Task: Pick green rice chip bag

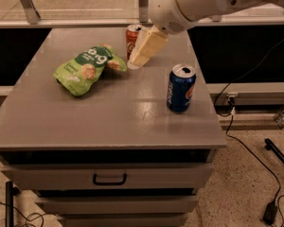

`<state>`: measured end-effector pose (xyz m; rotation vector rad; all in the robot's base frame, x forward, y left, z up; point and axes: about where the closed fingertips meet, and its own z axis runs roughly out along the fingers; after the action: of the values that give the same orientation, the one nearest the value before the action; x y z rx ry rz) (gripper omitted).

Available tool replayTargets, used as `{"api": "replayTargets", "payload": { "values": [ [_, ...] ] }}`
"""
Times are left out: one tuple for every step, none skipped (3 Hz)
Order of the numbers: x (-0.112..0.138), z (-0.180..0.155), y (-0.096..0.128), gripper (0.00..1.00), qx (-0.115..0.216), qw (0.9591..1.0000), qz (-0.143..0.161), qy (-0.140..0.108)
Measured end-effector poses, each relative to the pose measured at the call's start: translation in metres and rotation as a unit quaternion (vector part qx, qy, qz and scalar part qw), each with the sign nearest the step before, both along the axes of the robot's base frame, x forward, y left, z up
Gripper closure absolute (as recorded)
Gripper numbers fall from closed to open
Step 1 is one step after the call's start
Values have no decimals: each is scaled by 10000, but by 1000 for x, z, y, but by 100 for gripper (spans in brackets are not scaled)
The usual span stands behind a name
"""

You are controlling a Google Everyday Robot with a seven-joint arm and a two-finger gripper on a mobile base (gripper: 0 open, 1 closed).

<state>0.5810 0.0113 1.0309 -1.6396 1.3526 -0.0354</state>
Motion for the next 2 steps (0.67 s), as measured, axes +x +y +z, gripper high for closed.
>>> {"api": "replayTargets", "payload": {
  "values": [
    [0,0,0,0,0,10000,1,-2],
    [5,-9,0,0,-90,10000,0,8]
  ]
}}
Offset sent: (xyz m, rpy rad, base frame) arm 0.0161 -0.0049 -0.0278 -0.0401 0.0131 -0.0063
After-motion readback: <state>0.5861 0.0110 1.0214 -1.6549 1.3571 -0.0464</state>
